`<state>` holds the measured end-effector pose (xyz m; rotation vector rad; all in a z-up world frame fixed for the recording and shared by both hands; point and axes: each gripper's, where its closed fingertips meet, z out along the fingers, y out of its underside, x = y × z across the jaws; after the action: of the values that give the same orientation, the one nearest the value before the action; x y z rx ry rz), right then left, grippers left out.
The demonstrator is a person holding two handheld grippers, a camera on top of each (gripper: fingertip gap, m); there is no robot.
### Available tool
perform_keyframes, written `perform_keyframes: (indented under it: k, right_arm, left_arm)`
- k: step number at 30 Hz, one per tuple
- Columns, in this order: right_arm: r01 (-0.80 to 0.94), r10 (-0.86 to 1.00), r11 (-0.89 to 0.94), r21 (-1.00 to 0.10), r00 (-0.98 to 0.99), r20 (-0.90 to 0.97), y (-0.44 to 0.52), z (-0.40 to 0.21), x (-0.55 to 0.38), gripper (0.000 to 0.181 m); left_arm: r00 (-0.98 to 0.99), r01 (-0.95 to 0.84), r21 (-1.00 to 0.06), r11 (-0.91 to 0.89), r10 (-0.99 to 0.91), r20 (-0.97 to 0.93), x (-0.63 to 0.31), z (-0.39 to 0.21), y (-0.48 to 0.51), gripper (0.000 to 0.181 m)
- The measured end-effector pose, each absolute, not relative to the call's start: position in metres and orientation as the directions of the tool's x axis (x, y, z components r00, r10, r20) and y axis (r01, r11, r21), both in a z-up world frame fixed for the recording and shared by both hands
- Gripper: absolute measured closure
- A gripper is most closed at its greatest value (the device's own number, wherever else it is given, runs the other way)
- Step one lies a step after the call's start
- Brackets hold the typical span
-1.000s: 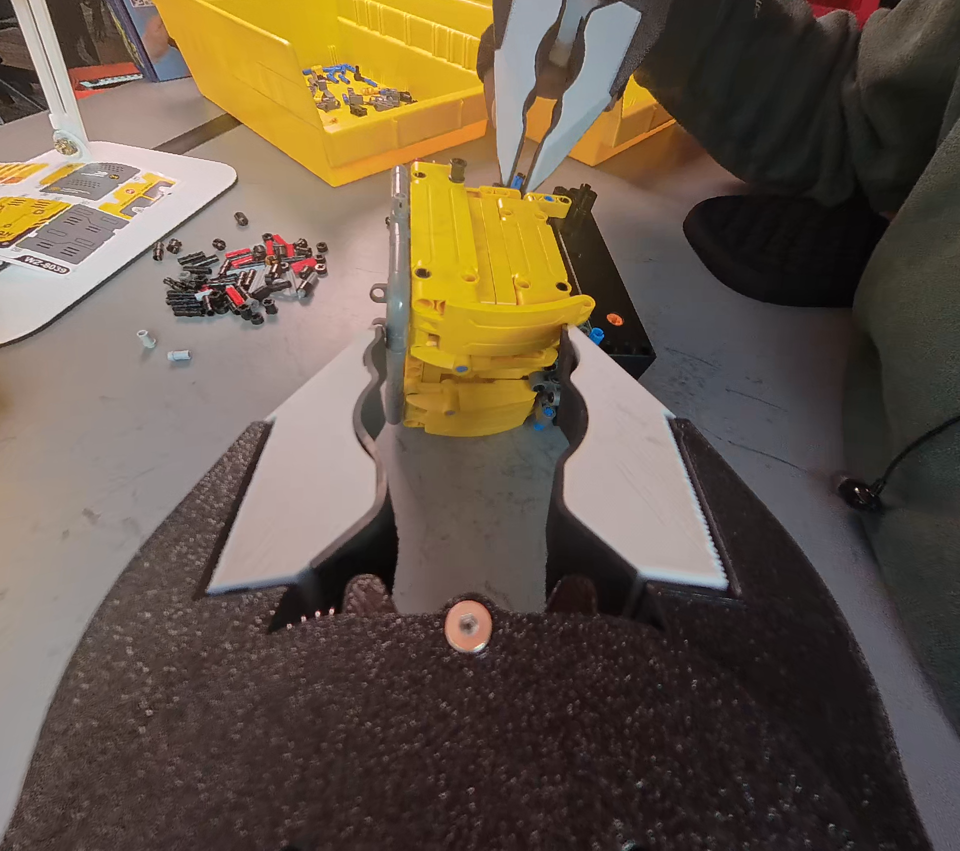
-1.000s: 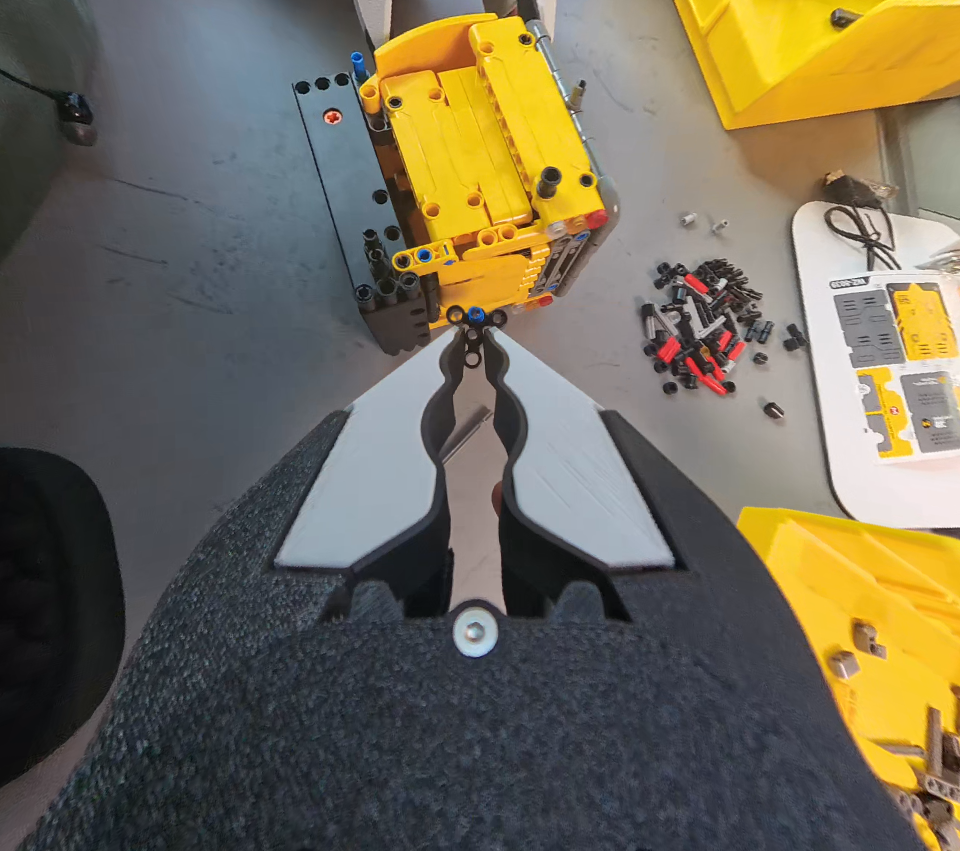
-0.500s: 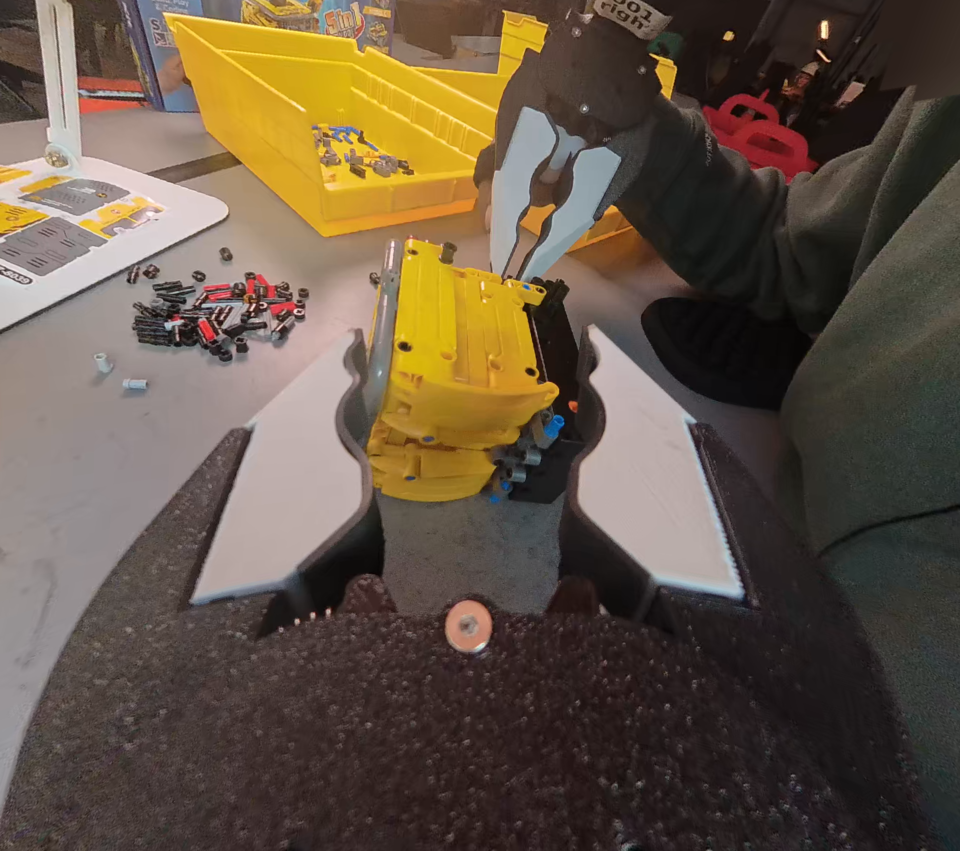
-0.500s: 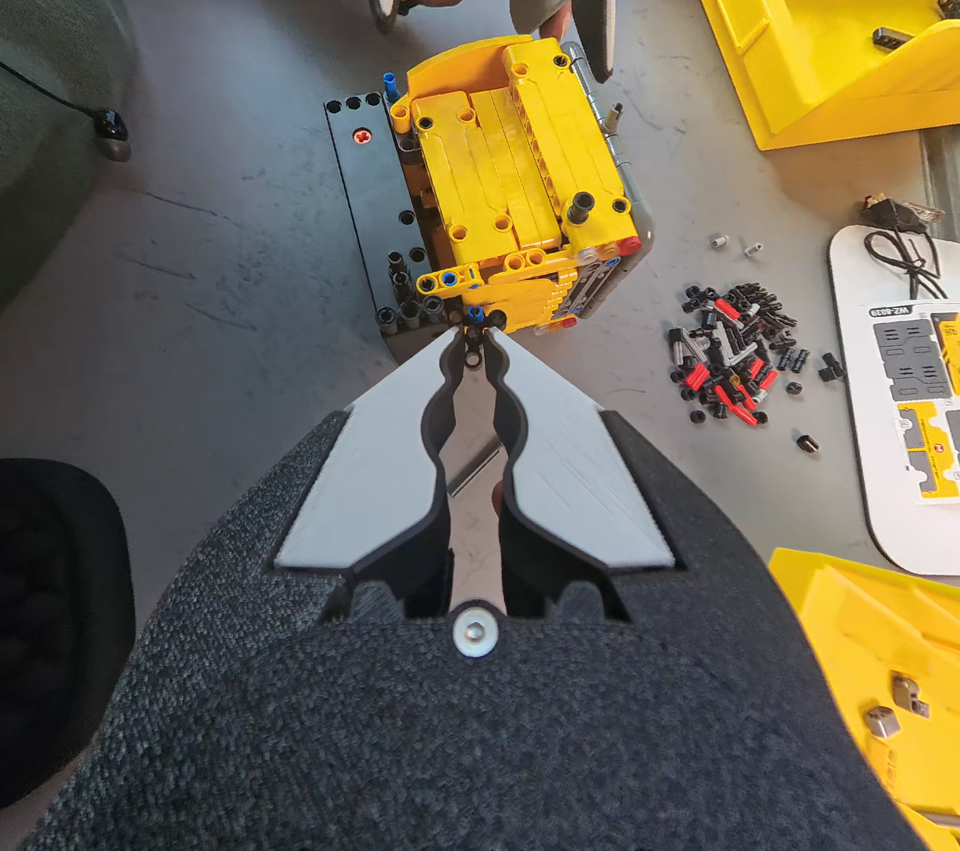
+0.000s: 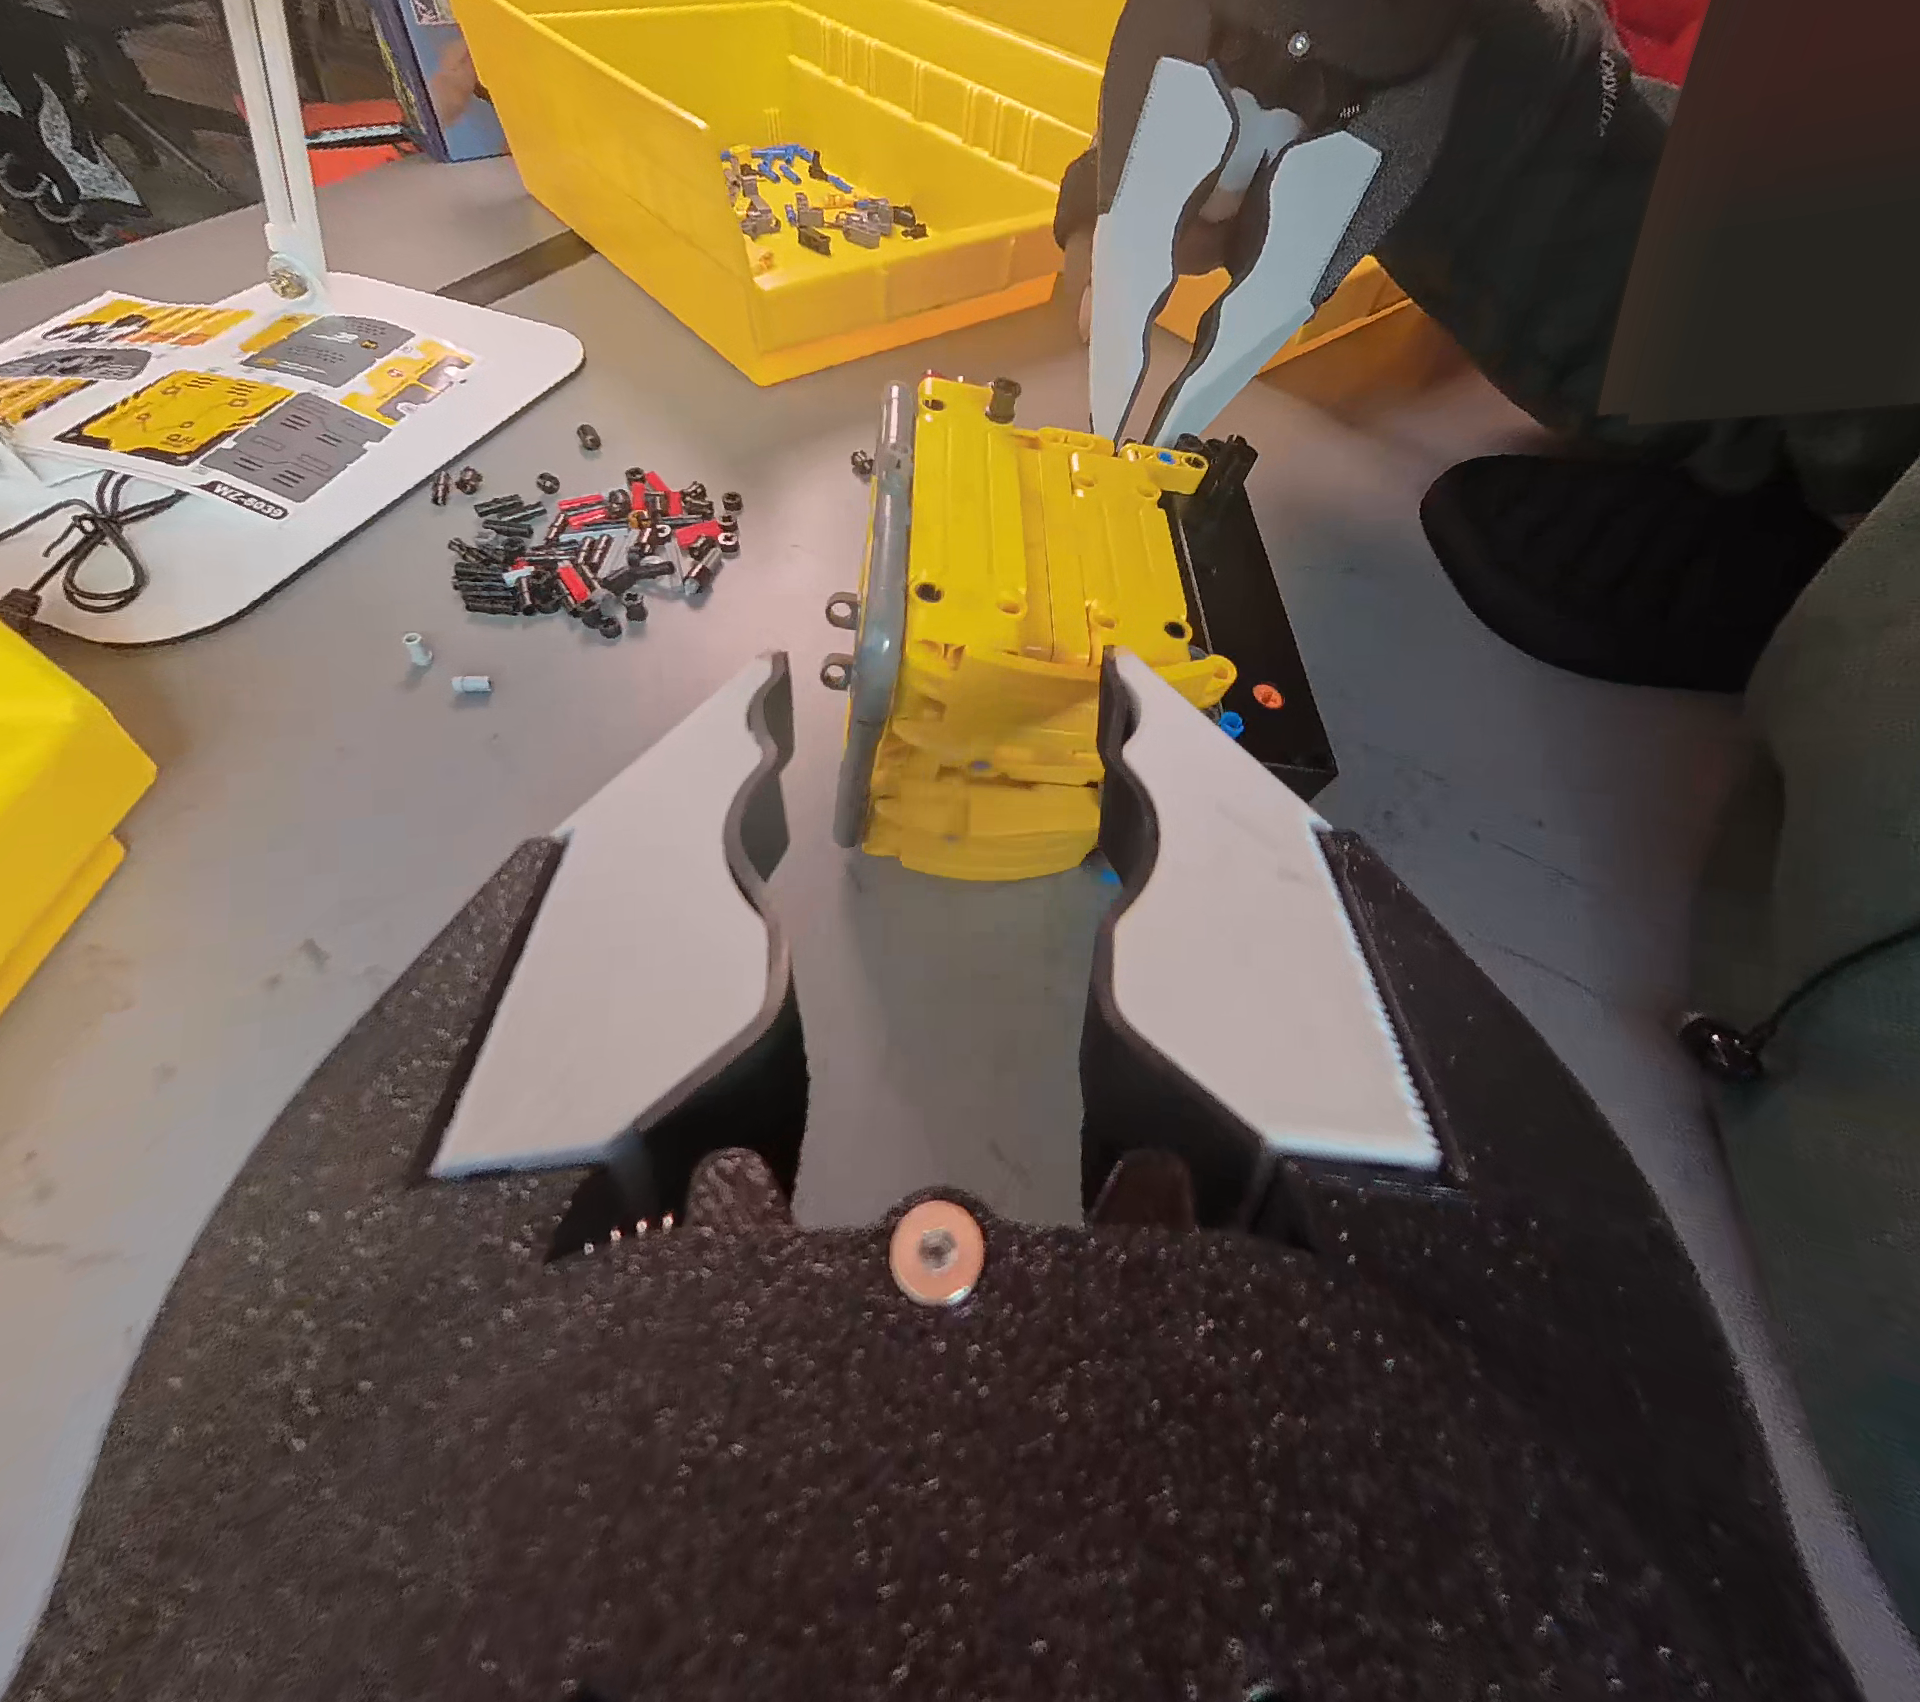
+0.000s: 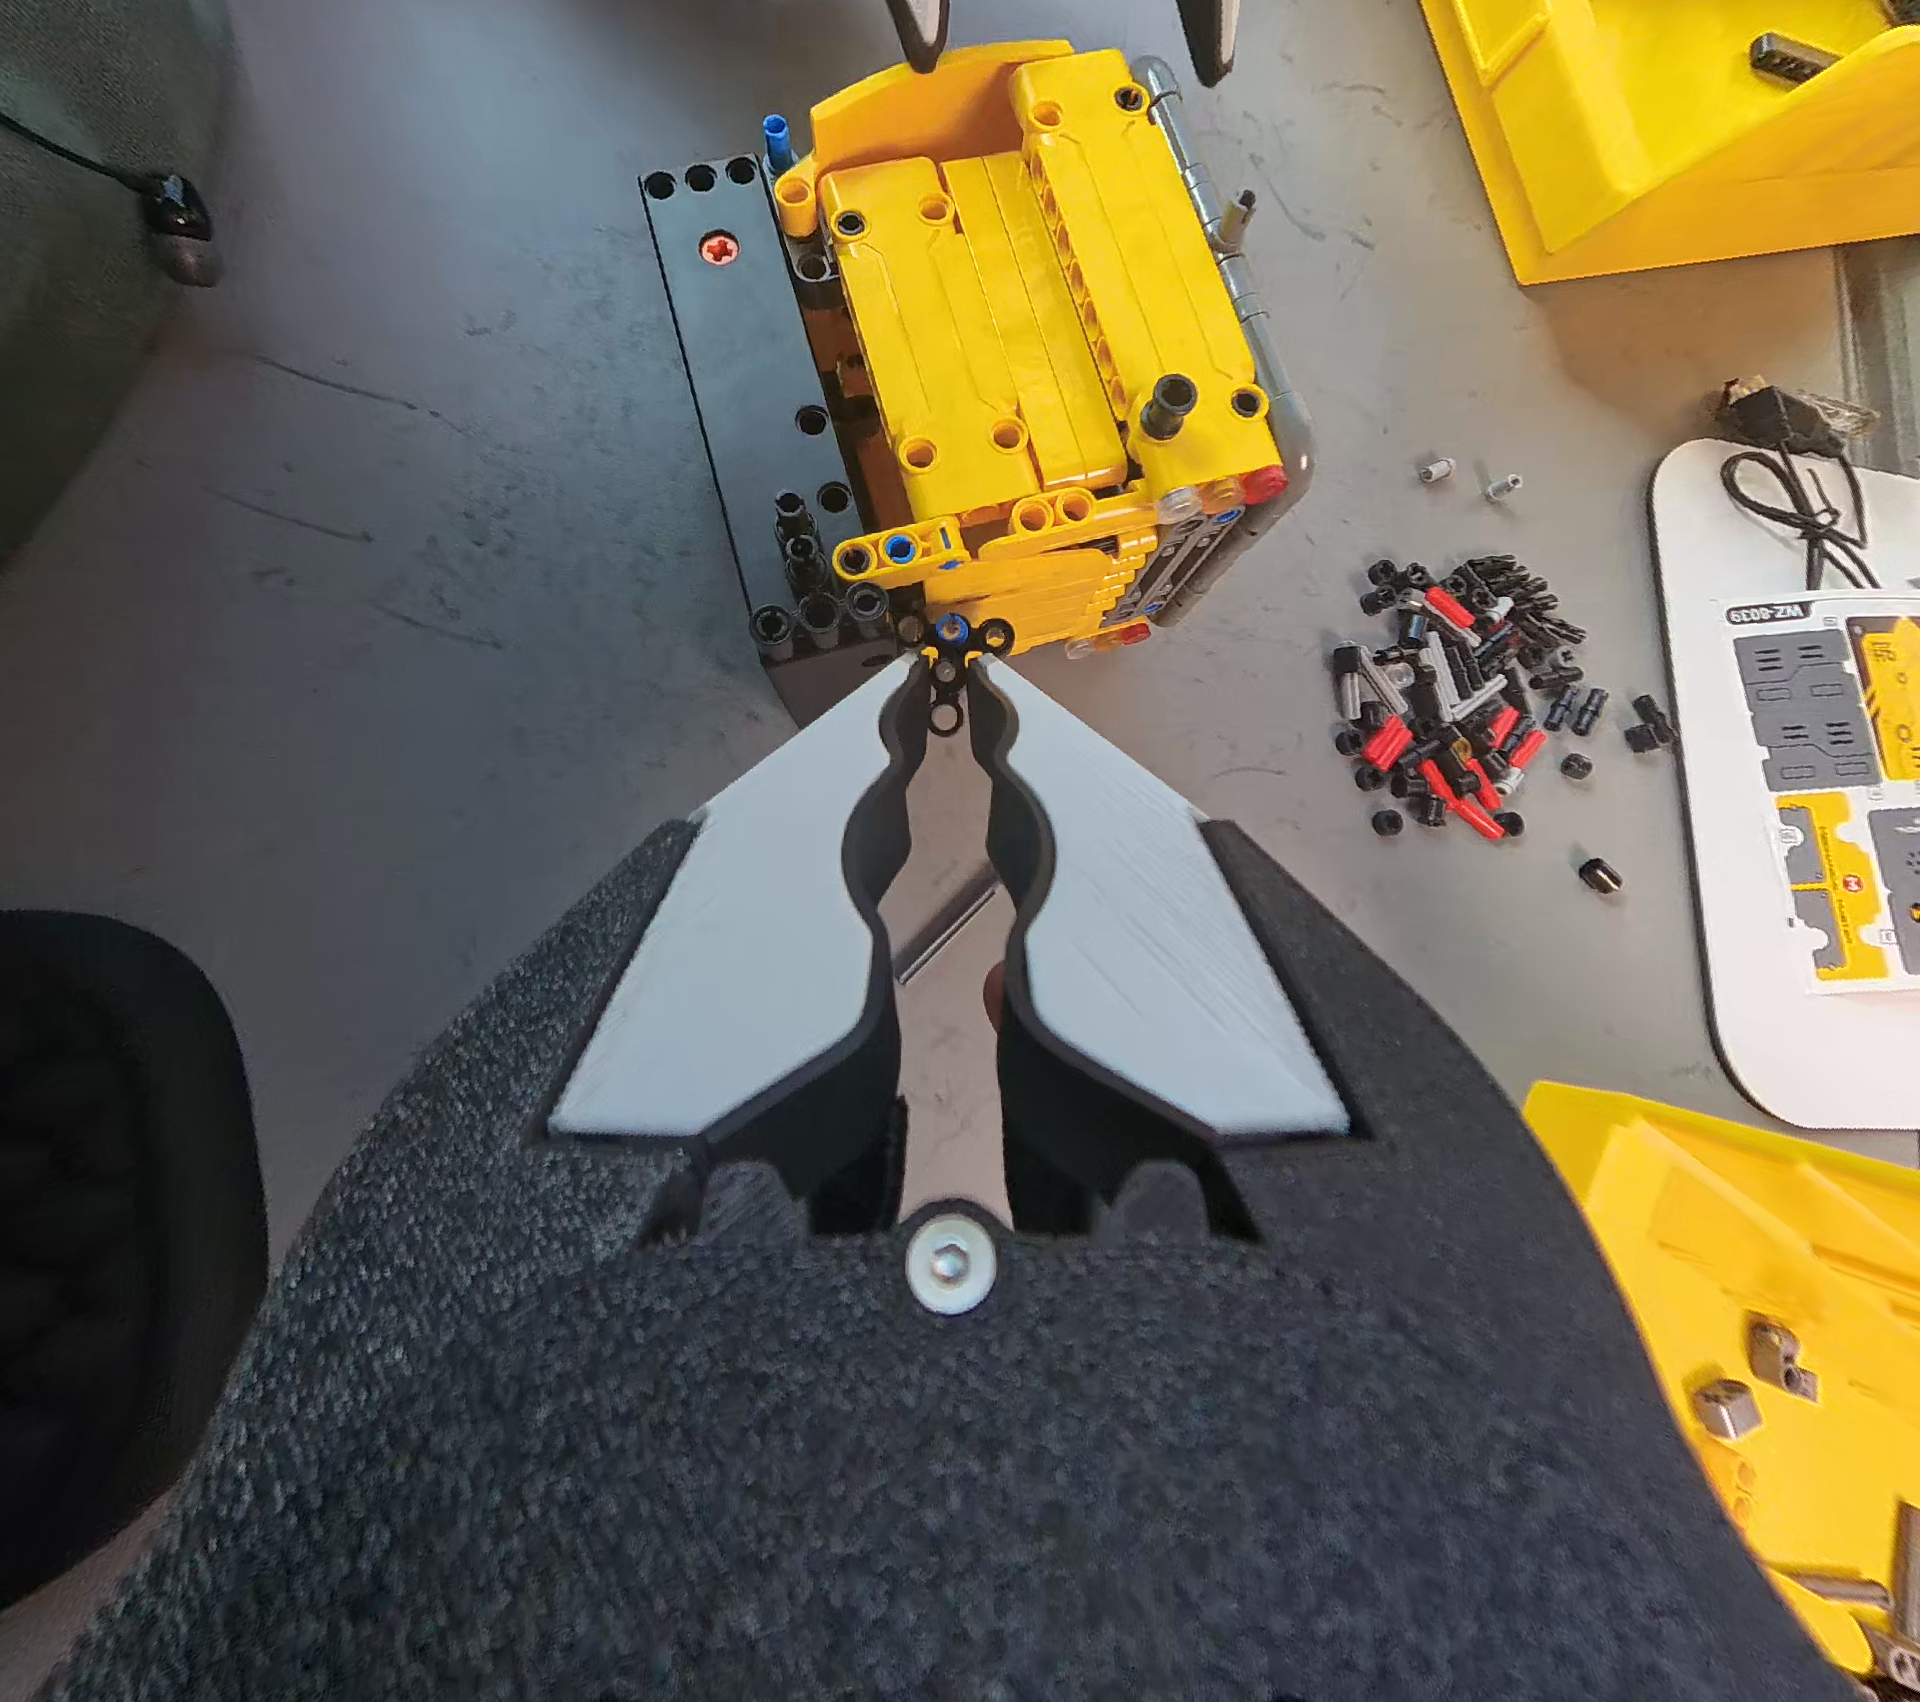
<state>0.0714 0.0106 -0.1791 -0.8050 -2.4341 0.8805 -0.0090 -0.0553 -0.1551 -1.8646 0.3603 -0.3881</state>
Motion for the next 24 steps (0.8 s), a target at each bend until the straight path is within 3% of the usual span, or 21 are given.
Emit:
perform_keyframes:
  k: [7,12,17,24]
  right_arm:
    - [0.375,0.643,0.633,-0.677,-0.742,0.190,0.010,-0.181,0.071,0.175]
    - [0.374,0.648,0.629,-0.682,-0.737,0.193,0.012,-0.178,0.071,0.175]
    - [0.397,0.644,0.636,-0.662,-0.746,0.171,0.012,-0.183,0.076,0.175]
    - [0.458,0.645,0.665,-0.590,-0.750,0.144,0.016,-0.198,0.094,0.175]
  left_arm:
    - [0.904,-0.144,-0.946,-0.290,-0.427,-0.007,-0.017,-0.151,-0.062,0.127]
    - [0.807,-0.323,-0.928,-0.185,-0.566,-0.169,0.008,-0.142,-0.078,0.143]
    - [0.665,-0.542,-0.825,-0.160,-0.682,-0.304,0.023,-0.145,-0.082,0.157]
    - [0.390,-0.826,-0.552,-0.110,-0.820,-0.419,0.029,-0.168,-0.073,0.166]
